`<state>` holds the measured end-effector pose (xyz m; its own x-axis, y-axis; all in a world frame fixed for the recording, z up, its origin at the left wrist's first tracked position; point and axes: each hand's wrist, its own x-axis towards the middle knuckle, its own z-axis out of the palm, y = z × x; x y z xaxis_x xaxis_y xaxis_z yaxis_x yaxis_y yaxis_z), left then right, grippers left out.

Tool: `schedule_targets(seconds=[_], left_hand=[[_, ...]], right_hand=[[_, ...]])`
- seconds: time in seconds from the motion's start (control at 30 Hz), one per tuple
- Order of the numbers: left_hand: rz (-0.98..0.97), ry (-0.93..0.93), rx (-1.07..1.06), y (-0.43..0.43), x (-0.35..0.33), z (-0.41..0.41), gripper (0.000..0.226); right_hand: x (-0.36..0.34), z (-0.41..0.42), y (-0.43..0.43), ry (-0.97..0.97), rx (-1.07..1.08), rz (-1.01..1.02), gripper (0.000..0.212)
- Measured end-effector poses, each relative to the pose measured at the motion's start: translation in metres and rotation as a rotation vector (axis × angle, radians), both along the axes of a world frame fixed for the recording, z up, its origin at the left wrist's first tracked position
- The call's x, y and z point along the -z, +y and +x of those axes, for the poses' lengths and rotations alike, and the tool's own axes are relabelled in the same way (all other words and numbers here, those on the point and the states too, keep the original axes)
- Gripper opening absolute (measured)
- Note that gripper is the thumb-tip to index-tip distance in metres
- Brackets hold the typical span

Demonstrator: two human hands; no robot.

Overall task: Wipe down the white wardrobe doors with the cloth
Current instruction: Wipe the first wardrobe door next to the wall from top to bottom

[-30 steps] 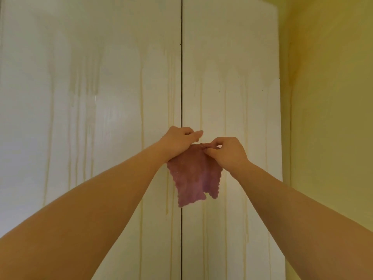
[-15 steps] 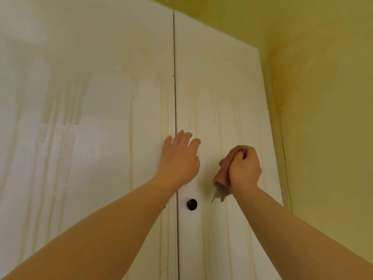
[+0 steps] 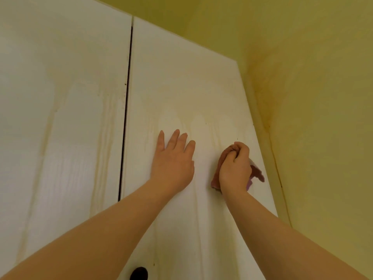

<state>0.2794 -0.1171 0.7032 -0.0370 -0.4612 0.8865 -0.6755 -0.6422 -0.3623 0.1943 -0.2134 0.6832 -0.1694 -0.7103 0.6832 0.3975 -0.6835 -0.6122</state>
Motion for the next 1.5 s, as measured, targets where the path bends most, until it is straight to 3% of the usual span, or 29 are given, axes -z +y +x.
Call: schedule_targets(seconds=[0.13, 0.27, 0.4, 0.5, 0.63, 0.77, 1.03, 1.13, 1.27, 1.37, 1.5], left_hand=[[-0.04, -0.053, -0.076, -0.023, -0.006, -0.003, 0.057], [-0.068, -0.1, -0.117, -0.028, -0.006, -0.003, 0.06], [-0.055, -0.12, -0.082, -0.026, -0.008, 0.007, 0.056], [-0.146, -0.223, 0.023, -0.027, -0.018, 0.001, 0.039], [-0.092, -0.165, 0.029, -0.044, -0.037, -0.02, 0.044], [-0.094, -0.156, 0.054, -0.08, -0.054, -0.04, 0.047], [-0.198, -0.131, 0.061, -0.101, -0.071, -0.044, 0.05], [-0.222, -0.098, 0.061, -0.096, -0.075, -0.039, 0.049], [-0.193, -0.098, 0.026, -0.09, -0.071, -0.033, 0.048], [-0.175, -0.123, 0.052, -0.085, -0.072, -0.033, 0.048], [-0.176, -0.138, 0.115, -0.072, -0.074, -0.025, 0.047]], right_hand=[[-0.005, 0.023, -0.028, 0.145, 0.074, -0.222, 0.037], [-0.016, 0.036, -0.05, 0.321, 0.344, -0.391, 0.062], [-0.053, 0.021, -0.083, 0.262, 0.283, -0.272, 0.029], [-0.059, 0.024, -0.088, 0.194, 0.315, -0.278, 0.006], [-0.054, 0.016, -0.102, 0.346, 0.317, -0.411, 0.044], [-0.081, -0.008, -0.143, 0.413, 0.28, -0.368, 0.046], [-0.136, -0.019, -0.179, 0.379, 0.251, -0.428, 0.021], [-0.118, -0.025, -0.168, 0.307, 0.249, -0.399, 0.029], [-0.073, -0.02, -0.16, 0.169, 0.418, -0.268, 0.028], [-0.094, -0.024, -0.155, 0.163, 0.327, -0.206, 0.029], [-0.132, -0.014, -0.145, 0.173, 0.204, -0.287, 0.027]])
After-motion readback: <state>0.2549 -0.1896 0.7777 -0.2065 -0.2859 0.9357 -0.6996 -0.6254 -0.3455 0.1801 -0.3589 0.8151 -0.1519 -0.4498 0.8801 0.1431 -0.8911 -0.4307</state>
